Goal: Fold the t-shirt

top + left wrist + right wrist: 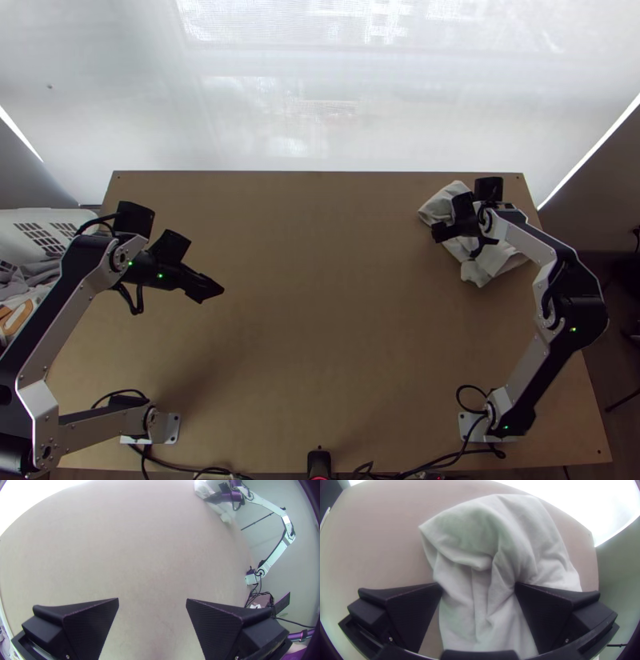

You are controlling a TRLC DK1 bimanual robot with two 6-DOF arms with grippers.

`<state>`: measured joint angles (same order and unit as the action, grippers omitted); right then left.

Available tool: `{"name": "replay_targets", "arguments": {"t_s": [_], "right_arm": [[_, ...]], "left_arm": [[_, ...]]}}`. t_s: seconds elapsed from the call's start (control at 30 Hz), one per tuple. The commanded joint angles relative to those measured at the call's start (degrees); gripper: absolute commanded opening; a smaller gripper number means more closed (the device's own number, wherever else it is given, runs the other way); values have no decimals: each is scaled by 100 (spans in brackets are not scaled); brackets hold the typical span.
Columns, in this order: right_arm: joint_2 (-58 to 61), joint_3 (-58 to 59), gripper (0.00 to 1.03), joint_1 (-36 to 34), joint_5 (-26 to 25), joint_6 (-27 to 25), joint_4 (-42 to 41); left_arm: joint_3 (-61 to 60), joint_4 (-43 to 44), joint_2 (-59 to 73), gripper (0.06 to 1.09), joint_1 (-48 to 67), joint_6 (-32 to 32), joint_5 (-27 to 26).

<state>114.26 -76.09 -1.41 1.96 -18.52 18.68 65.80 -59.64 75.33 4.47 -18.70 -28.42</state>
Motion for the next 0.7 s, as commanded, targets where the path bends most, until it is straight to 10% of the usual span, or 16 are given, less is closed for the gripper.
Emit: {"name": "replay_targets", "arguments": {"t_s": [0.0,0.67], "right_arm": [[580,-643,99,-509,-213,-81,-57],[1266,-2234,99,-1687,-240,279,268]], "left_arm": [[29,-57,-1,104,-34,-11,4],[64,-154,-54,104,-8,51,4]]}}
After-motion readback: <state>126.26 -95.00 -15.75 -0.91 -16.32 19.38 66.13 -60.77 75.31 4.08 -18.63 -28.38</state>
